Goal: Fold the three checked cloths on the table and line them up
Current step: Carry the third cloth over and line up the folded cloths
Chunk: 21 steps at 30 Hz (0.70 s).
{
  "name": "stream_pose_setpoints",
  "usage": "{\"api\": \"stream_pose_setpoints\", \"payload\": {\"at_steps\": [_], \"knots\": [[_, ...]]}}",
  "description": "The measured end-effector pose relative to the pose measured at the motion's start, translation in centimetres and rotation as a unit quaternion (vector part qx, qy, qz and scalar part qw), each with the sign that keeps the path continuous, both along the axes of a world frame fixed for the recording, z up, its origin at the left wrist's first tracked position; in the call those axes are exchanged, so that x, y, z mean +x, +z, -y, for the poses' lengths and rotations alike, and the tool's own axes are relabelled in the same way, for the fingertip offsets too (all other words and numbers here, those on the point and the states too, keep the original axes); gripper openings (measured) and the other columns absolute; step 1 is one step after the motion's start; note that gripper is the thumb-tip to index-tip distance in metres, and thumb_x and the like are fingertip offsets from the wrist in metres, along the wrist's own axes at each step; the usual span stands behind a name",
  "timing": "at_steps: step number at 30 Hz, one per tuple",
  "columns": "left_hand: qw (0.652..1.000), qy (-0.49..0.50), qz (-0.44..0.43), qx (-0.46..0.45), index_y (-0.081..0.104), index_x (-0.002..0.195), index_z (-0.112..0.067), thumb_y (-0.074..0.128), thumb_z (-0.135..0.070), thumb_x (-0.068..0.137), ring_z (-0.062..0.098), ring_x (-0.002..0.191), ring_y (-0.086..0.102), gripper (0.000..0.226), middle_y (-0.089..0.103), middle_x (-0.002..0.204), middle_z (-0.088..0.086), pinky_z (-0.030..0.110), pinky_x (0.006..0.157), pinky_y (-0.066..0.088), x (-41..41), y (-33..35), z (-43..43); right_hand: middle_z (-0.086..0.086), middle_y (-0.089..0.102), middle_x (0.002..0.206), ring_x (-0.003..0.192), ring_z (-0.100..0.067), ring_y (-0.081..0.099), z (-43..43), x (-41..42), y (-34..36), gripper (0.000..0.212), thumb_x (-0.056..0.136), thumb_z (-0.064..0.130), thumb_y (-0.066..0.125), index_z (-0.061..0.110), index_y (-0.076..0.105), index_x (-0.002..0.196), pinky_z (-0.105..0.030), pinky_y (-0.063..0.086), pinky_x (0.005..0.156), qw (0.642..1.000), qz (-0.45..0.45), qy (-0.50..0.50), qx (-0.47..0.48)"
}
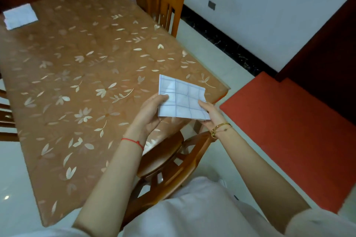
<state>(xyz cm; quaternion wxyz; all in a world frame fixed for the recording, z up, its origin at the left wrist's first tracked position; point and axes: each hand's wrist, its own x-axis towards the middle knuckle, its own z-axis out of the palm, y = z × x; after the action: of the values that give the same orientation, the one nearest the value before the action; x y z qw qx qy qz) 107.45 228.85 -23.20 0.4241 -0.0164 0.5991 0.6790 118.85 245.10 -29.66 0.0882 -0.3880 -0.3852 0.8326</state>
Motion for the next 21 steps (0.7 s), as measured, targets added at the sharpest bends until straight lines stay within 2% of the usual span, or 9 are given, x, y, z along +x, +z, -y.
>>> {"api": "stream_pose_setpoints", "payload": {"at_steps": [4,6,10,14,18,21], "knots": [[0.999,-0.017,-0.024,-0.024,0.063,0.111,-0.013,0.053,-0.009,0.094,0.024,0.087,0.066,0.02,0.069,0.104,0.011,0.029,0.059,0.056,3.4,0.6,-3.5,-0.004,0.07,0.09,0.083,-0.02,0.066,-3.2,5.3,2.1,0.007,0.09,0.008,0.063,0.011,0.069,0.093,-0.039,0.054,0.084,0.991,0.012,-0.064,0.117],[0.999,-0.022,-0.033,-0.03,0.064,0.108,-0.013,0.052,-0.007,0.094,0.024,0.084,0.066,0.019,0.069,0.097,0.009,0.029,0.056,0.056,6.0,1.0,-5.8,-0.002,0.069,0.089,0.084,-0.02,0.064,-5.0,8.5,2.9,0.009,0.09,0.009,0.064,0.016,0.068,0.086,-0.041,0.052,0.085,0.983,0.026,-0.072,0.169],[0.995,-0.041,-0.072,-0.051,0.068,0.095,-0.017,0.053,-0.005,0.093,0.023,0.077,0.064,0.019,0.069,0.087,0.005,0.032,0.064,0.052,11.6,0.9,-10.7,0.002,0.067,0.083,0.08,-0.016,0.062,-9.0,15.5,4.7,0.014,0.091,0.009,0.062,0.018,0.067,0.082,-0.033,0.051,0.076,0.967,0.049,-0.093,0.234],[0.994,-0.065,-0.078,-0.032,0.069,0.094,-0.017,0.051,-0.004,0.094,0.02,0.069,0.064,0.022,0.069,0.083,0.006,0.027,0.054,0.05,17.3,1.1,-15.7,0.002,0.066,0.08,0.07,-0.009,0.06,-12.8,22.3,6.2,0.01,0.092,0.007,0.059,0.009,0.069,0.09,-0.02,0.048,0.058,0.953,0.057,-0.107,0.277],[0.992,-0.1,-0.08,-0.019,0.07,0.108,-0.013,0.054,-0.011,0.09,0.027,0.087,0.063,0.024,0.072,0.1,0.009,0.038,0.075,0.045,21.5,1.6,-19.6,0.004,0.068,0.082,0.066,-0.001,0.061,-16.3,27.4,7.3,0.016,0.092,0.003,0.056,0.012,0.069,0.091,-0.017,0.048,0.058,0.951,0.054,-0.128,0.277],[0.99,-0.114,-0.081,-0.023,0.063,0.123,-0.003,0.053,-0.011,0.091,0.028,0.093,0.06,0.034,0.067,0.107,0.015,0.034,0.072,0.046,23.7,2.2,-22.1,0.005,0.071,0.087,0.074,-0.002,0.066,-18.5,29.9,7.5,0.021,0.092,0.003,0.057,0.018,0.071,0.091,-0.018,0.05,0.067,0.952,0.044,-0.141,0.267]]}}
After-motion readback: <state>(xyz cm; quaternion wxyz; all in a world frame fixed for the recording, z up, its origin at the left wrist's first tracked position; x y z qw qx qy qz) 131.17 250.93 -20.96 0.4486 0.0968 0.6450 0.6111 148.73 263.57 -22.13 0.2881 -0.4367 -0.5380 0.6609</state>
